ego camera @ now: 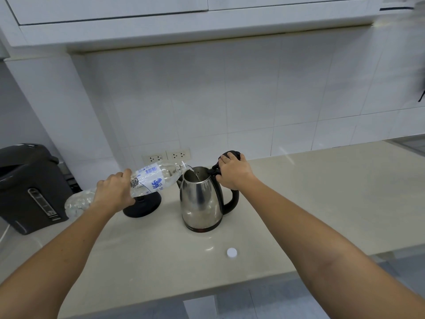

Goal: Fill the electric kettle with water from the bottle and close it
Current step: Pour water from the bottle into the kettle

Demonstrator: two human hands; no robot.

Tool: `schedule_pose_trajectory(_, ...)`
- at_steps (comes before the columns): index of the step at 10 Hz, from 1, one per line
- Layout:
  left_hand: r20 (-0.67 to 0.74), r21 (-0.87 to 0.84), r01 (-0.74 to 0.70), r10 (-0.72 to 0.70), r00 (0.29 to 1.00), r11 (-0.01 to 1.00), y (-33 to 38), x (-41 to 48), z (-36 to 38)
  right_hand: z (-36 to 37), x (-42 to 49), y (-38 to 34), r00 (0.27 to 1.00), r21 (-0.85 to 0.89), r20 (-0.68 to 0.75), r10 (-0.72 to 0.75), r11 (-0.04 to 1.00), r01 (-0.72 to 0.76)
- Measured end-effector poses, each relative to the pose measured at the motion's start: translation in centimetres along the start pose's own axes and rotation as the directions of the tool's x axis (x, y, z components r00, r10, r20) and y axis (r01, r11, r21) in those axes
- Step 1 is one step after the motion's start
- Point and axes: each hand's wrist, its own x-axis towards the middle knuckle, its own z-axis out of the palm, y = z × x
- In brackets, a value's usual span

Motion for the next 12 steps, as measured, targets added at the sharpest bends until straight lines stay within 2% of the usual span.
schedule_pose_trajectory(4,-0.004,-0.075,0.027,-0.028,1.000,0.997,0.5,-0.4,-0.6,-0.1,-0.2,-0.2,1.000,-0.014,-0.002,-0.003,1.000,0.003)
schedule_pose_trajectory(6,0.029,-0.236,0.087,-0.082,0.996,0.968,1.5,-1.2,-0.1,0.3,-0.6,-0.2,0.998,-0.023,-0.046,-0.031,0.999,0.030)
schedule_pose_trajectory(7,0.011,-0.383,0.128,-0.134,0.991,0.915,2.2,-2.0,0.6,0.7,-1.1,-0.2,0.992,-0.013,-0.111,-0.064,0.998,0.063)
schedule_pose_trajectory(8,-0.003,-0.534,0.154,-0.184,0.983,0.831,2.9,-3.0,1.6,1.3,-1.8,-0.6,0.975,0.025,-0.194,-0.105,0.993,0.112)
schedule_pose_trajectory(9,0.022,-0.676,0.203,-0.256,0.966,0.709,4.0,-4.1,2.6,2.6,-2.4,-1.5,0.890,0.069,-0.426,-0.164,0.975,0.213)
schedule_pose_trajectory(10,0.089,-0.810,0.264,-0.334,0.938,0.524,5.3,-5.3,3.7,4.2,-3.3,-2.7,0.791,0.034,-0.571,-0.221,0.956,0.292)
schedule_pose_trajectory(11,0.131,-0.893,0.267,-0.360,0.924,0.361,7.0,-7.0,4.7,6.6,-4.7,-3.8,0.807,0.043,-0.538,-0.242,0.949,0.313)
schedule_pose_trajectory(12,0.179,-0.930,0.282,-0.381,0.907,0.234,8.5,-8.4,6.1,8.8,-6.5,-4.5,0.923,0.141,-0.295,-0.245,0.945,0.296)
